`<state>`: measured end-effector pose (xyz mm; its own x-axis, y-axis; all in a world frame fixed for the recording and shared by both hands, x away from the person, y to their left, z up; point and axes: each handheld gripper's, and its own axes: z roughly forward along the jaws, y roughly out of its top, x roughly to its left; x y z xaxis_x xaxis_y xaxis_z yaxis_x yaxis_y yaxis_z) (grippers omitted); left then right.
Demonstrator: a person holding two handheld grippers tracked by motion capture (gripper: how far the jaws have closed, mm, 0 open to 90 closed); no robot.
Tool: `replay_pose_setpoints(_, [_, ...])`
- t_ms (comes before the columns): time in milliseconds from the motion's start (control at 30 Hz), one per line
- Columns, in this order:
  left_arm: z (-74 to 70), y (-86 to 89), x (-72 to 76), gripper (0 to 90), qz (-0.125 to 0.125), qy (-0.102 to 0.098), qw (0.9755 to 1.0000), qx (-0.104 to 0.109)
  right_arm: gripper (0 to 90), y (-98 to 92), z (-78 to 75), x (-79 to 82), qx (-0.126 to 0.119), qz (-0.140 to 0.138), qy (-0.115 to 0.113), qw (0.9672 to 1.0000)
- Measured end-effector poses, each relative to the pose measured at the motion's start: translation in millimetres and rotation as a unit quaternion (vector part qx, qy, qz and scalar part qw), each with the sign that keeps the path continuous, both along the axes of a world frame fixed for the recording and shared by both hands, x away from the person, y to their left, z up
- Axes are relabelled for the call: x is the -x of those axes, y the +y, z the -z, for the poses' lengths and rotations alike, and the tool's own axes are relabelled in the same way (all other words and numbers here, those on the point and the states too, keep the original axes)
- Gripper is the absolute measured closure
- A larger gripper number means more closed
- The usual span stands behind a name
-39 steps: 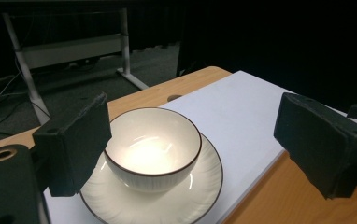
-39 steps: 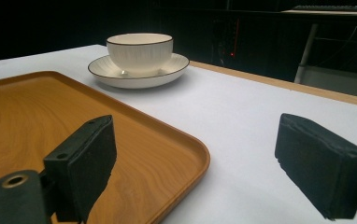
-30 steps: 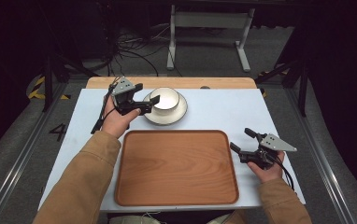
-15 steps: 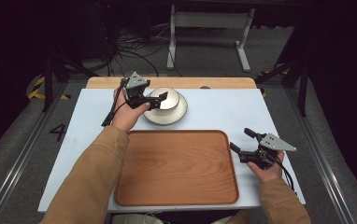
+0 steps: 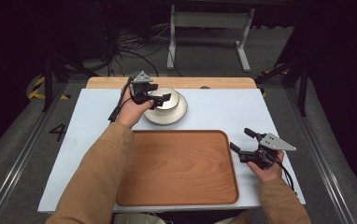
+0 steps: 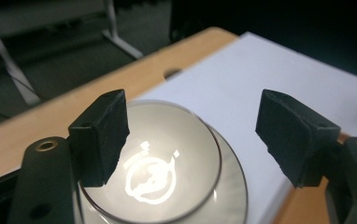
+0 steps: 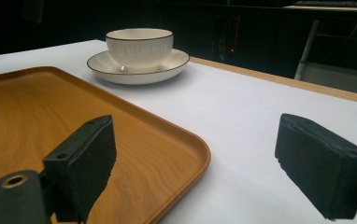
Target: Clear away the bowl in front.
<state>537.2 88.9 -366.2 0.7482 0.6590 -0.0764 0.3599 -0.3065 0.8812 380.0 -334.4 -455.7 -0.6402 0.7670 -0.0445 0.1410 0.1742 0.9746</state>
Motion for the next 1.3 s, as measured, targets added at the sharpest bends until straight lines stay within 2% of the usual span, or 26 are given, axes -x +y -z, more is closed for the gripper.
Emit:
replay_pose_setpoints(33, [0.0,0.0,0.0,24.3,0.000,0.000,1.0000,0.000,13.0,0.0,0.0,0.0,0.000,0.000,0.000,1.0000])
replay_pose_setpoints(67, [0.9,-2.0,-1.3,24.3,0.006,-0.005,0.9999,-0.013,13.0,0.0,0.0,0.0,0.000,0.000,0.000,1.0000])
replay_pose_setpoints(133, [1.9,-5.6,-3.0,22.8,0.009,-0.012,0.9996,-0.025,13.0,0.0,0.0,0.1,0.000,0.000,0.000,1.0000])
replay_pose_setpoints(200, [3.3,-7.3,-4.8,18.5,0.022,-0.008,0.9995,-0.021,12.9,0.0,0.0,-0.1,0.001,-0.001,-0.001,1.0000])
replay_pose_setpoints(267, [5.0,-9.5,-5.6,18.4,0.013,-0.018,0.9990,-0.040,13.0,0.0,0.0,-0.2,0.000,-0.001,-0.001,1.0000])
replay_pose_setpoints(433, [9.5,-13.8,-7.0,22.3,0.004,-0.018,0.9986,-0.050,12.9,-0.3,0.0,-0.1,-0.001,0.000,0.001,1.0000])
replay_pose_setpoints(500, [12.0,-15.3,-8.1,26.2,0.011,-0.013,0.9987,-0.048,13.0,-0.5,-0.1,-0.3,-0.002,-0.001,0.001,1.0000])
replay_pose_setpoints(600, [16.4,-16.3,-11.3,32.2,0.037,-0.006,0.9986,-0.036,12.9,-0.6,-0.1,-0.5,-0.002,-0.002,0.002,1.0000])
replay_pose_setpoints(733, [23.3,-18.2,-14.6,34.3,0.064,0.011,0.9975,-0.029,12.0,-0.6,0.0,-0.2,-0.003,0.000,0.001,1.0000])
replay_pose_setpoints(800, [26.4,-18.8,-15.5,33.3,0.065,0.023,0.9970,-0.033,11.8,-0.6,-0.1,-0.2,-0.003,0.001,0.001,1.0000])
replay_pose_setpoints(933, [32.8,-20.8,-17.8,29.6,0.066,0.034,0.9958,-0.052,11.7,-0.7,0.0,-0.3,-0.004,0.001,0.001,1.0000])
replay_pose_setpoints(1033, [36.7,-23.8,-17.8,30.0,0.069,0.044,0.9952,-0.052,11.7,-0.8,-0.1,-0.3,-0.003,-0.001,0.002,1.0000])
replay_pose_setpoints(1233, [43.6,-30.4,-18.1,32.3,0.074,0.051,0.9936,-0.069,11.7,-0.8,-0.1,-0.4,-0.004,0.000,0.001,1.0000])
replay_pose_setpoints(1300, [46.1,-32.2,-18.4,33.0,0.072,0.051,0.9926,-0.083,11.7,-0.8,-0.1,-0.4,-0.004,0.000,0.002,1.0000])
